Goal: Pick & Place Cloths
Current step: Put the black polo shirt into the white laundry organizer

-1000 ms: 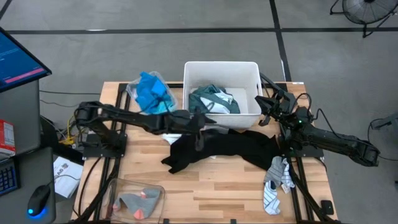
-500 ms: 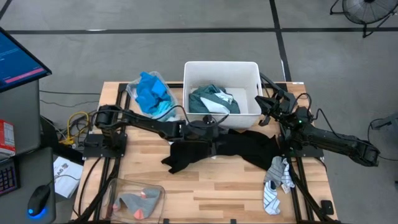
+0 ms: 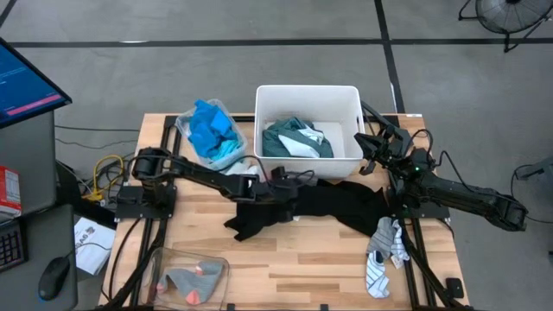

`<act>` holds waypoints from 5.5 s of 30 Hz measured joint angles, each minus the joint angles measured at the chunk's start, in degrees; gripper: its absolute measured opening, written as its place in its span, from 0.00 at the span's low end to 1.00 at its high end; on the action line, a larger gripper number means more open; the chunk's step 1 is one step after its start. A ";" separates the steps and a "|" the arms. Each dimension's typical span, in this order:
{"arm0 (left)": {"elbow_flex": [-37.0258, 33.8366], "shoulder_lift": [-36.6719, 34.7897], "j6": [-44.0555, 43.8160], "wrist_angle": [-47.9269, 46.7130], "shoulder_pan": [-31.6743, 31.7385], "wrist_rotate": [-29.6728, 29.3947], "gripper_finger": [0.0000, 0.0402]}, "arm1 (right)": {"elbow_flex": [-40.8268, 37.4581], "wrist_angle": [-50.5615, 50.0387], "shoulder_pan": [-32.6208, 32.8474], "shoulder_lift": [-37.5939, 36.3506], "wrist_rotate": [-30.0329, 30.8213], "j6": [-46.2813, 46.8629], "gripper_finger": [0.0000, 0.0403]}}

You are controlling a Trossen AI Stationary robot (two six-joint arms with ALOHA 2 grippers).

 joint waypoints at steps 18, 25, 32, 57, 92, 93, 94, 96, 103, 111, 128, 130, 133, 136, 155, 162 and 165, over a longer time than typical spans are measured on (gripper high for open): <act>-2.44 -0.56 -9.75 -2.15 -0.60 2.94 0.02 | 0.00 0.00 0.00 -0.01 0.00 0.00 0.09; 1.56 -8.74 -10.41 -0.09 -2.32 3.98 0.00 | 0.00 -0.17 -0.01 -0.01 0.02 0.01 0.09; 2.49 -22.51 -6.36 13.42 -0.73 1.60 0.00 | -0.01 -0.40 -0.01 -0.01 0.00 -0.01 0.09; 54.43 -12.66 22.61 19.25 18.69 9.42 0.00 | -0.01 -1.31 -0.01 -0.01 0.02 0.01 0.09; 49.31 7.98 13.36 -11.52 28.78 4.12 0.00 | 0.01 -1.31 0.00 0.02 0.02 -0.01 0.09; 48.21 7.33 12.16 -12.81 28.83 3.84 0.00 | 0.01 -1.31 0.00 0.02 0.02 0.00 0.09; 46.95 6.54 11.22 -13.69 28.84 3.74 0.00 | 0.02 -1.29 -0.01 0.02 0.02 -0.01 0.09; 44.59 4.92 9.26 -15.06 28.99 3.73 0.00 | 0.00 -1.31 -0.01 0.02 0.02 0.01 0.09; 35.04 0.30 3.22 -16.99 29.02 7.98 0.05 | 0.00 -1.30 -0.01 0.02 0.02 0.00 0.09; 25.26 -5.99 3.42 -16.94 28.10 18.90 0.29 | 0.01 -1.31 -0.01 0.02 0.02 0.00 0.09; 19.80 -16.50 13.71 -16.13 13.32 20.93 0.51 | 0.01 -1.30 -0.01 0.02 0.01 0.01 0.09; 19.82 -14.98 18.88 -16.38 9.86 17.24 0.43 | 0.00 -1.31 0.01 0.01 0.01 0.01 0.09; 19.82 -11.65 26.99 -16.52 5.96 14.78 0.31 | 0.01 -1.31 -0.01 0.00 0.02 0.00 0.09; 19.82 -8.05 29.42 -16.36 3.86 14.77 0.18 | -0.01 -1.31 -0.01 0.01 0.02 0.01 0.09; 19.78 1.08 27.27 -2.46 5.62 -5.35 0.00 | 0.01 -1.29 -0.01 0.01 0.02 0.01 0.09; 19.96 -2.66 27.06 7.01 9.06 -6.27 0.00 | -0.01 -1.29 0.01 -0.01 0.01 0.00 0.09; 19.95 -2.69 22.82 6.76 12.68 -8.77 0.00 | 0.00 -1.29 0.01 -0.01 0.00 0.00 0.09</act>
